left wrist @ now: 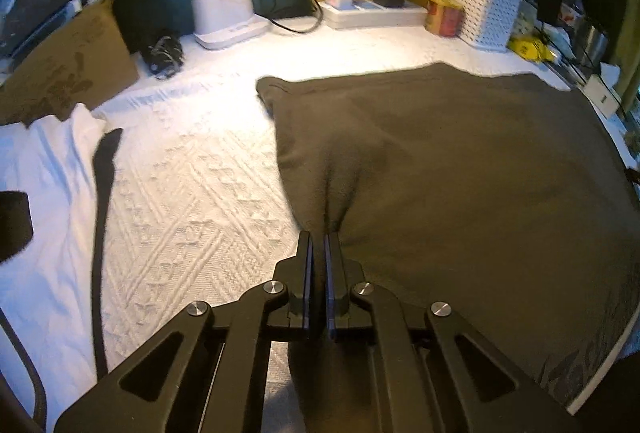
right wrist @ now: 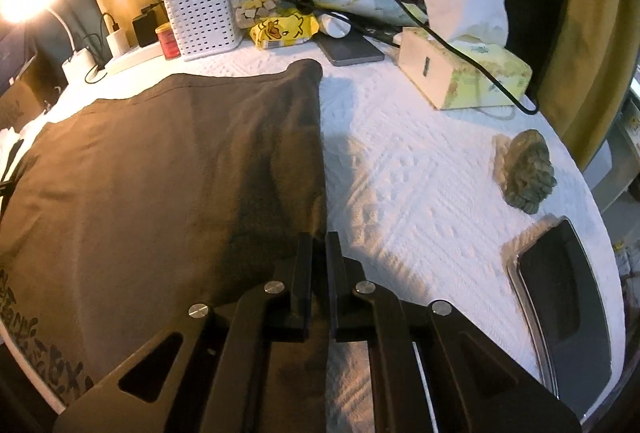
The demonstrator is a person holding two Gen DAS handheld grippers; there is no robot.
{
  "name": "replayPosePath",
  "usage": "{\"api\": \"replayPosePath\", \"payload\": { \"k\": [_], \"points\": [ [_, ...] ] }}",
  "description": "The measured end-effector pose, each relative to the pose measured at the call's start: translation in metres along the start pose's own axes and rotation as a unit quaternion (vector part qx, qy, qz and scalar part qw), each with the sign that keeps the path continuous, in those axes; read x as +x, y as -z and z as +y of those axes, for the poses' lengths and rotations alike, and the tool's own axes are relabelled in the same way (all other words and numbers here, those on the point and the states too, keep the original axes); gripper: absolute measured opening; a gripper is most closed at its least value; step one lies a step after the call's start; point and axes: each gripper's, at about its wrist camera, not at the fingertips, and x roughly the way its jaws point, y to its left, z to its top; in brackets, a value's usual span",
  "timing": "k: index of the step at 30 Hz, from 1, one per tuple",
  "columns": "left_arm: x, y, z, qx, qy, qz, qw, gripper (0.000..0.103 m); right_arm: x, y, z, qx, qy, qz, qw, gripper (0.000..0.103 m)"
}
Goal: Fold small clothes
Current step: 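Pull the pinched folded edge with both grippers to straighten it, then open both grippers and release the folded shirt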
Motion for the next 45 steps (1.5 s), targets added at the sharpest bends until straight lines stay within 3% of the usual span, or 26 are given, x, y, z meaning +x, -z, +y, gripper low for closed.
{"api": "replayPosePath", "payload": {
  "k": [5, 7, 8, 9, 10, 12, 20, 24, 28, 34, 41, 45],
  "points": [
    [-0.007, -0.004, -0.005, 0.004, -0.021, -0.007, 0.9997, 0.006, -0.013, 0.006, -0.004, 0.013, 0.021, -0.007, 1.000, 0.009],
    [-0.010, -0.006, -0.007, 0.006, -0.019, -0.014, 0.9997, 0.007, -0.021, 0.010, -0.004, 0.019, 0.023, -0.016, 0.999, 0.020],
    [-0.014, -0.007, -0.008, 0.007, -0.014, -0.019, 0.9997, 0.011, -0.026, 0.012, -0.003, 0.023, 0.025, -0.021, 0.999, 0.034],
    [-0.016, -0.007, -0.009, 0.006, -0.010, -0.023, 0.9997, 0.031, -0.030, 0.014, -0.002, 0.026, 0.027, -0.025, 0.999, 0.048],
    [-0.018, -0.007, -0.009, 0.004, -0.004, -0.028, 0.9996, 0.060, -0.035, 0.017, -0.001, 0.029, 0.028, -0.029, 0.999, 0.054],
    [-0.025, -0.006, -0.010, -0.004, 0.016, -0.046, 0.9988, 0.077, -0.044, 0.021, 0.003, 0.035, 0.032, -0.036, 0.998, 0.060],
    [-0.044, -0.002, -0.033, 0.018, 0.071, -0.076, 0.9944, 0.077, -0.077, 0.045, 0.012, 0.072, 0.040, -0.041, 0.996, 0.061],
    [-0.052, 0.002, -0.040, 0.018, 0.099, -0.089, 0.9909, 0.077, -0.093, 0.061, 0.016, 0.078, 0.044, -0.032, 0.995, 0.068],
    [-0.056, 0.008, -0.041, 0.019, 0.118, -0.095, 0.9883, 0.077, -0.103, 0.078, 0.019, 0.084, 0.043, -0.015, 0.995, 0.068],
    [-0.059, 0.019, -0.040, 0.023, 0.125, -0.092, 0.9876, 0.077, -0.105, 0.109, 0.026, 0.095, 0.032, 0.018, 0.995, 0.068],
    [-0.063, 0.024, -0.035, 0.024, 0.124, -0.096, 0.9873, 0.077, -0.099, 0.121, 0.038, 0.132, -0.006, 0.025, 0.991, 0.068],
    [-0.066, 0.025, -0.028, 0.021, 0.118, -0.100, 0.9878, 0.077, -0.093, 0.115, 0.044, 0.145, -0.019, 0.017, 0.989, 0.079]
  ]
}}
